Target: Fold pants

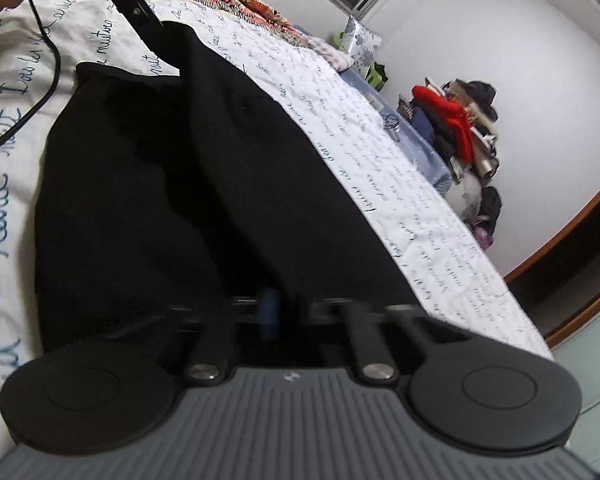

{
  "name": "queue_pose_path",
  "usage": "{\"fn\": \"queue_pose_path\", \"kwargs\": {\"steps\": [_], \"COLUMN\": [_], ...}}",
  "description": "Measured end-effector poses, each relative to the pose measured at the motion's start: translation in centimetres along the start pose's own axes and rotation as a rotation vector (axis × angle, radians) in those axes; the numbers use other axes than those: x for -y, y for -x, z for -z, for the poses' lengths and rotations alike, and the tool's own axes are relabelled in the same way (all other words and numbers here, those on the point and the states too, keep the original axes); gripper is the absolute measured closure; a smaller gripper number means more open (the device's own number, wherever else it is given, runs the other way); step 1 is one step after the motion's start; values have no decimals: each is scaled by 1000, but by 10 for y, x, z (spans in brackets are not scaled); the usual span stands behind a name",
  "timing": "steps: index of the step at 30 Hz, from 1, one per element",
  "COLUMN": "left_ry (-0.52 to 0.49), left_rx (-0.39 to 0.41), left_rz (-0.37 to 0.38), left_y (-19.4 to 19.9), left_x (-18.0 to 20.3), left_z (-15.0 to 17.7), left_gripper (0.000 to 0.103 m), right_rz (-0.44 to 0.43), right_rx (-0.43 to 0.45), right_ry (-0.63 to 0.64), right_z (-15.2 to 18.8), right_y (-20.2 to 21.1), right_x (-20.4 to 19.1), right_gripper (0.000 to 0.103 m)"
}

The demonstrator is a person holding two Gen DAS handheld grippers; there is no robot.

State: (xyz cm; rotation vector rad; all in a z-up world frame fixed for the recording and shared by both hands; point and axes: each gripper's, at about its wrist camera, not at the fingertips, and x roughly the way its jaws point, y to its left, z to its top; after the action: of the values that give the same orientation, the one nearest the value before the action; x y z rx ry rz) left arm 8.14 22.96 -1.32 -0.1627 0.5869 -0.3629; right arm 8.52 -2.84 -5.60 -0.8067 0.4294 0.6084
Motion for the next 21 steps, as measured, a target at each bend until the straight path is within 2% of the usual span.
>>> {"fn": "queue_pose_path", "kwargs": {"steps": [4, 12, 15, 17, 21], "left_ry": [33, 38, 90, 136, 188], "left_rx": [9, -12, -51, -74, -40], "left_rz": [-2, -43, -95, -164, -213], "left_y": [10, 25, 19, 17, 38], "left_x": [-3, -3, -17, -27, -35], "left_z": [4, 23, 29, 34, 30], "left_gripper": [92, 92, 92, 92, 92], "right_rz": [11, -67, -107, -118, -113], "right_rx": [24, 48, 57, 36, 25], "right_ry": [54, 58, 62, 68, 62], "right_z": [1, 7, 4, 5, 9], "right_y": [17, 70, 70, 61, 50], "right_x": [-13, -26, -36, -41, -39], "right_gripper": [98, 98, 98, 98, 96]}}
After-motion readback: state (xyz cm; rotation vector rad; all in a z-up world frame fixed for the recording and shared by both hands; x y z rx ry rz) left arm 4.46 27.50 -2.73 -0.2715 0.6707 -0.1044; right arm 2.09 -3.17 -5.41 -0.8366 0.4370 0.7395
